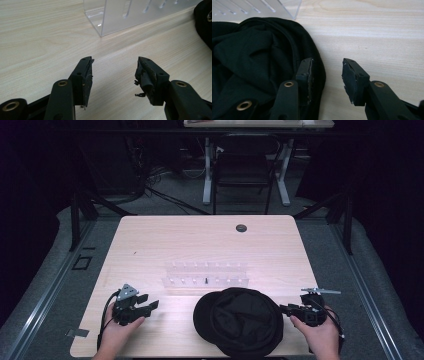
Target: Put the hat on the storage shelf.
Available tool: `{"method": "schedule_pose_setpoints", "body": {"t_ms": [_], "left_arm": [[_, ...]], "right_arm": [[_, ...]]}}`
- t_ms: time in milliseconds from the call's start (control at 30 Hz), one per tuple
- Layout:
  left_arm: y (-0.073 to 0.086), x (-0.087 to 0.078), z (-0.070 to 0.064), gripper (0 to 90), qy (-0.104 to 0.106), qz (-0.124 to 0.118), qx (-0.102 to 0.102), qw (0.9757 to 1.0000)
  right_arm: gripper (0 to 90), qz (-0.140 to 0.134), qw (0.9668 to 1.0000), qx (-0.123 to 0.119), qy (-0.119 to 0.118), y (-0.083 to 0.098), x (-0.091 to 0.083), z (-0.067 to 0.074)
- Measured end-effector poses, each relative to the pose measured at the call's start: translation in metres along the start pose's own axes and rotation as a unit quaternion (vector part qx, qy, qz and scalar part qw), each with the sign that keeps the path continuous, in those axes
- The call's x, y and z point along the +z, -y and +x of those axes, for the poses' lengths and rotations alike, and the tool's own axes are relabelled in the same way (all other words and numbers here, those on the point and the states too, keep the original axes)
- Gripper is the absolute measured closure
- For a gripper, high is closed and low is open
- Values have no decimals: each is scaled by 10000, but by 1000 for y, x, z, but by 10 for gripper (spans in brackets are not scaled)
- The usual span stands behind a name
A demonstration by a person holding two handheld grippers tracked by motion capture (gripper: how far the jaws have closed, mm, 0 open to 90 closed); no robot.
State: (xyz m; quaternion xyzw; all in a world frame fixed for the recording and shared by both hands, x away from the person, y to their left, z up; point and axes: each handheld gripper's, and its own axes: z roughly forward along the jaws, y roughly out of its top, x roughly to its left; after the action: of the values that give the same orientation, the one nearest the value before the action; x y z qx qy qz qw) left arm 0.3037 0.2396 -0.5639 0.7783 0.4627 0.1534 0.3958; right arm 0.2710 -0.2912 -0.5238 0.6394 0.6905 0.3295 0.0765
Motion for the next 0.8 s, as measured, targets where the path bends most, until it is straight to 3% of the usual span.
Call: {"method": "schedule_pose_setpoints", "body": {"t_ms": [133, 300, 433, 633, 700, 800], "left_arm": [[1, 0, 0, 470, 9, -4, -18, 10000], [1, -1, 0, 470, 22, 72, -1, 10000], [1, 1, -1, 470, 14, 23, 7, 10000], [1, 1, -2, 470, 12, 20, 7, 10000], [1, 1, -1, 470, 10, 24, 13, 10000], [1, 1, -2, 470, 17, 28, 17, 10000]], "right_arm": [[603, 245, 9995, 140, -161, -7, -4, 1], [615, 614, 9973, 133, -392, -13, -5, 3], [619, 791, 9962, 33, -353, -14, -4, 5], [657, 1065, 9939, 149, -250, -16, 3, 5], [696, 1290, 9913, 172, -215, -17, 7, 4], [704, 1408, 9896, 202, -222, -17, 10, 3]]}}
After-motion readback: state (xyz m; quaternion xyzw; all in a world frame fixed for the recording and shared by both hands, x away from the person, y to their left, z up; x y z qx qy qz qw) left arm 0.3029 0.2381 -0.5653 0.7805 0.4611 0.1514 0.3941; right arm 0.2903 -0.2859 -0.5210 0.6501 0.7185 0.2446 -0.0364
